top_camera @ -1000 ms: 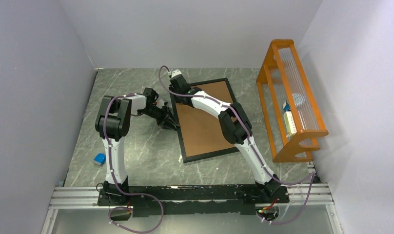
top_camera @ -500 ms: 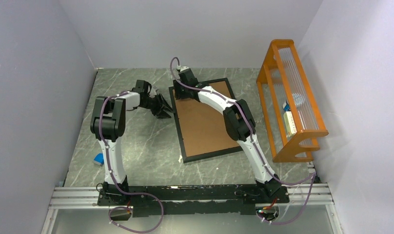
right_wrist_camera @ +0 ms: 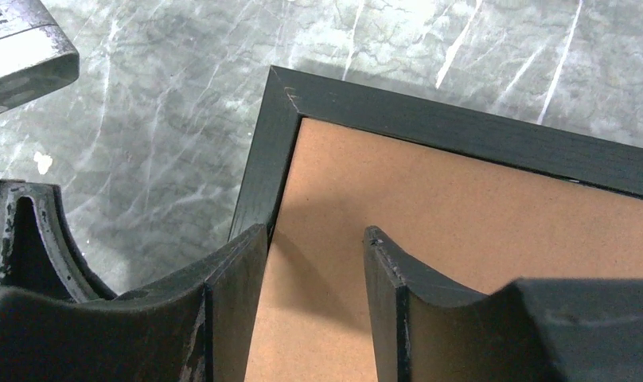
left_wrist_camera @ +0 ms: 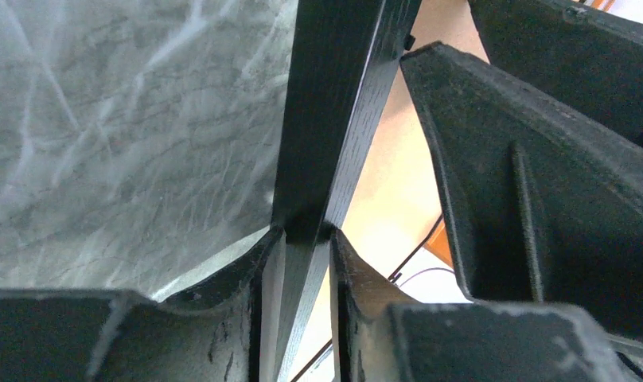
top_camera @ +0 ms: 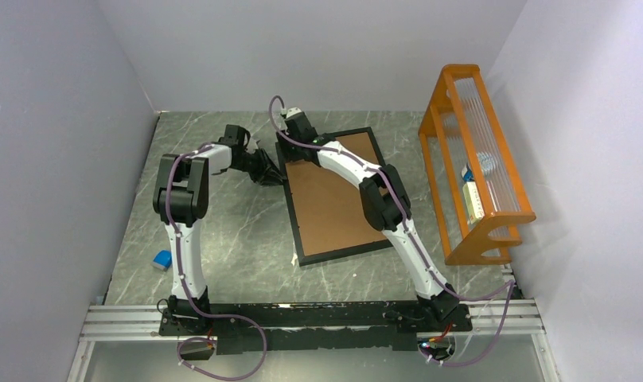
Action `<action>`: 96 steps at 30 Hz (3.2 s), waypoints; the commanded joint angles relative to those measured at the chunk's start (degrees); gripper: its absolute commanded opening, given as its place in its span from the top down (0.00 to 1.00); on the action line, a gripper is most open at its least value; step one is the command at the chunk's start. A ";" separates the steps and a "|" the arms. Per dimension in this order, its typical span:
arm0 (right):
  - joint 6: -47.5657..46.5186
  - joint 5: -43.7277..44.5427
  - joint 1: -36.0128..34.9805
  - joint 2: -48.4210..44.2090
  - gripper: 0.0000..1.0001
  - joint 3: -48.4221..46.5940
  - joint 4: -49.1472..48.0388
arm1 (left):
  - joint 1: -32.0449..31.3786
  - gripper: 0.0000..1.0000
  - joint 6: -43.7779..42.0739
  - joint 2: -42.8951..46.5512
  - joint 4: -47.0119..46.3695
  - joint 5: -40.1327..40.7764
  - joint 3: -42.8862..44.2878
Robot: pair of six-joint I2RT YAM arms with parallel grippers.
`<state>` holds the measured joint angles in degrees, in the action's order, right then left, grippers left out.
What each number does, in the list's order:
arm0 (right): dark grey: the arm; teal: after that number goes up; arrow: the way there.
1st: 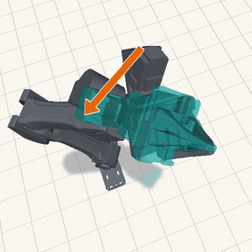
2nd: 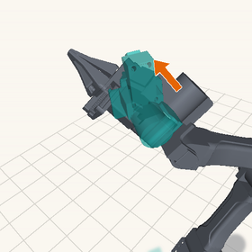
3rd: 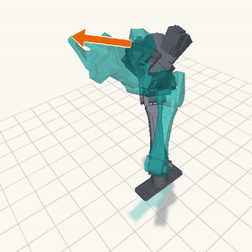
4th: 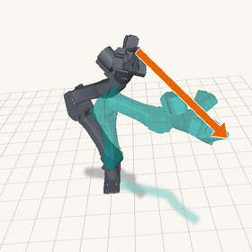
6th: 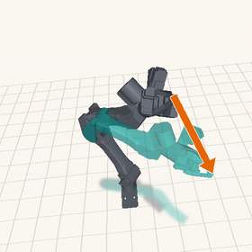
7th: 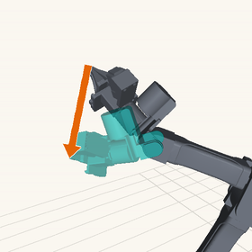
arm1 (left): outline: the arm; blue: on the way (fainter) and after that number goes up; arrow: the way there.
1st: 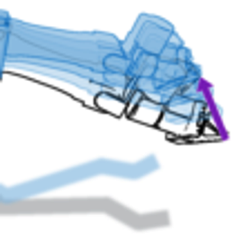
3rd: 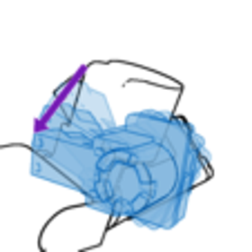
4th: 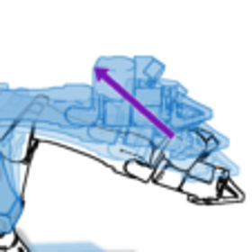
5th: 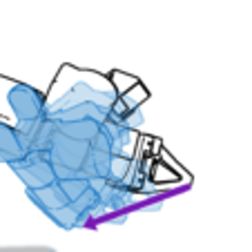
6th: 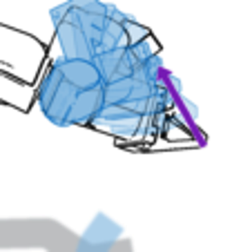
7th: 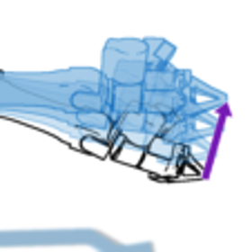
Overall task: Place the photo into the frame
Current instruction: Install the photo frame at the center of the board.
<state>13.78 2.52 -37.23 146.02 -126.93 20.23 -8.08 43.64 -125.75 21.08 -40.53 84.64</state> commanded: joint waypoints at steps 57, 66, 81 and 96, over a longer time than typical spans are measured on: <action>-9.91 13.37 0.93 4.66 1.00 4.02 13.80 | -0.19 0.78 -4.35 -4.30 10.87 11.01 -0.88; -15.05 16.71 0.93 6.65 1.00 0.06 19.34 | -0.19 0.78 -4.18 -4.15 10.65 10.87 -1.14; -16.64 8.22 1.87 9.82 1.00 -7.89 32.28 | -0.18 0.78 -4.34 -4.17 10.74 10.79 -1.15; -7.29 2.27 3.28 0.67 0.93 -3.92 24.59 | -0.18 0.68 -4.88 -3.12 6.97 4.07 -0.08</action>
<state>3.84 3.18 -34.44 147.65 -134.72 38.06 -8.08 42.26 -126.13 25.50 -40.84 86.37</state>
